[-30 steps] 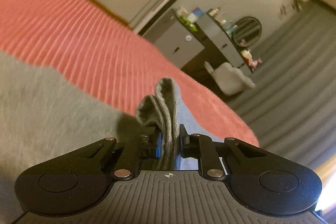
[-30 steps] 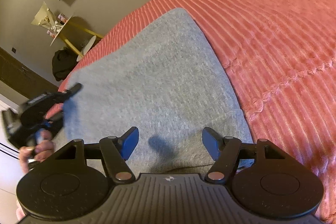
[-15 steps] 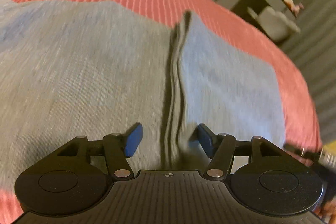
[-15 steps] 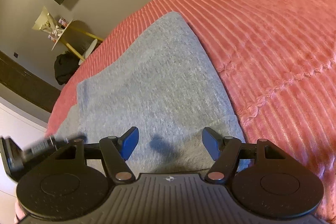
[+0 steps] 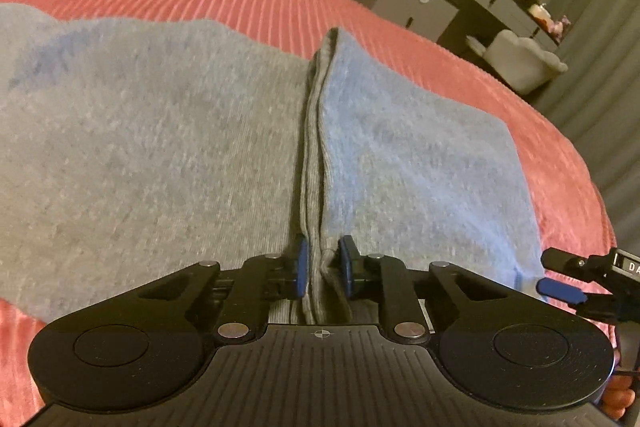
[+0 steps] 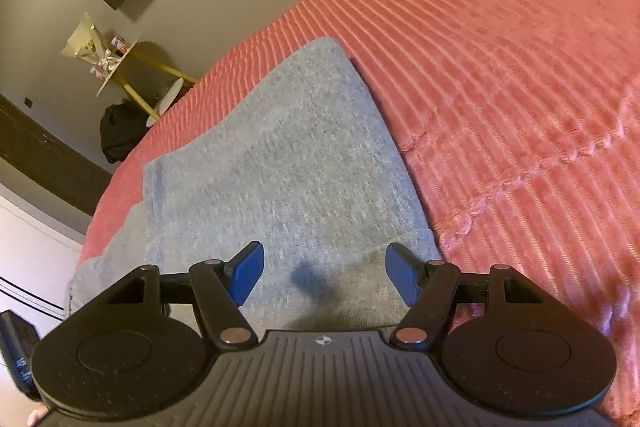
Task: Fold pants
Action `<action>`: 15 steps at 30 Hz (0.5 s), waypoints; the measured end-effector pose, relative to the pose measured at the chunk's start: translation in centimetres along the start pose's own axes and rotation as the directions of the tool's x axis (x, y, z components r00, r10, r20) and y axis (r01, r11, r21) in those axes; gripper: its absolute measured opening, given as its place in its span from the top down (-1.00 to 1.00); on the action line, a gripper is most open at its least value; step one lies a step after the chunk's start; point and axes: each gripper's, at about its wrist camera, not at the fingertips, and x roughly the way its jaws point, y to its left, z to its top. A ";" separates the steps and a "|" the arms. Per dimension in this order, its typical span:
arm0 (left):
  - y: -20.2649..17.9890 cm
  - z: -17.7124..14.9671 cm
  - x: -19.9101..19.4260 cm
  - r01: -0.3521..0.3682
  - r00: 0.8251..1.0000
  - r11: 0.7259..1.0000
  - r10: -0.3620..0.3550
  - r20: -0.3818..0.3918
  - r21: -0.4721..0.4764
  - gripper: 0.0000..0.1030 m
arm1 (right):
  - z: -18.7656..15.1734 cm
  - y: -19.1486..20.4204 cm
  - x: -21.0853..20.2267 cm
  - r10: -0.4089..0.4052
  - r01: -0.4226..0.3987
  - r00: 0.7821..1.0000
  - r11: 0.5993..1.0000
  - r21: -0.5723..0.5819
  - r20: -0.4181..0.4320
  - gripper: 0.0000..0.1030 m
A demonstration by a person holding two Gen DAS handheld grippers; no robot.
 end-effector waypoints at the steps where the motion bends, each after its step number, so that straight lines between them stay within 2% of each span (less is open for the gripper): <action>1: 0.0 0.0 -0.1 -0.001 1.000 1.000 0.001 0.000 -0.003 0.63 | -0.1 0.2 -0.1 -0.007 0.007 1.000 1.000 -0.012 0.003 -0.38; 7: 0.6 -0.2 -0.4 -0.005 1.000 0.999 0.005 -0.005 -0.037 0.64 | -0.2 1.2 -0.2 -0.055 0.055 0.998 0.995 -0.084 0.007 -0.41; 12: 0.9 -0.2 -0.4 -0.006 1.000 0.998 0.006 -0.008 -0.062 0.64 | -0.3 1.6 -0.5 -0.110 0.115 0.993 0.988 -0.105 0.050 -0.41; 14: 0.9 -0.3 -0.6 -0.007 1.000 0.998 0.007 -0.005 -0.065 0.65 | -0.3 1.6 -0.9 -0.109 0.117 0.991 0.987 -0.110 0.077 -0.39; 15: 1.0 -0.3 -0.7 -0.002 1.000 0.998 0.002 -0.001 -0.068 0.66 | -0.4 1.5 -1.1 -0.105 0.115 0.991 0.987 -0.113 0.086 -0.30</action>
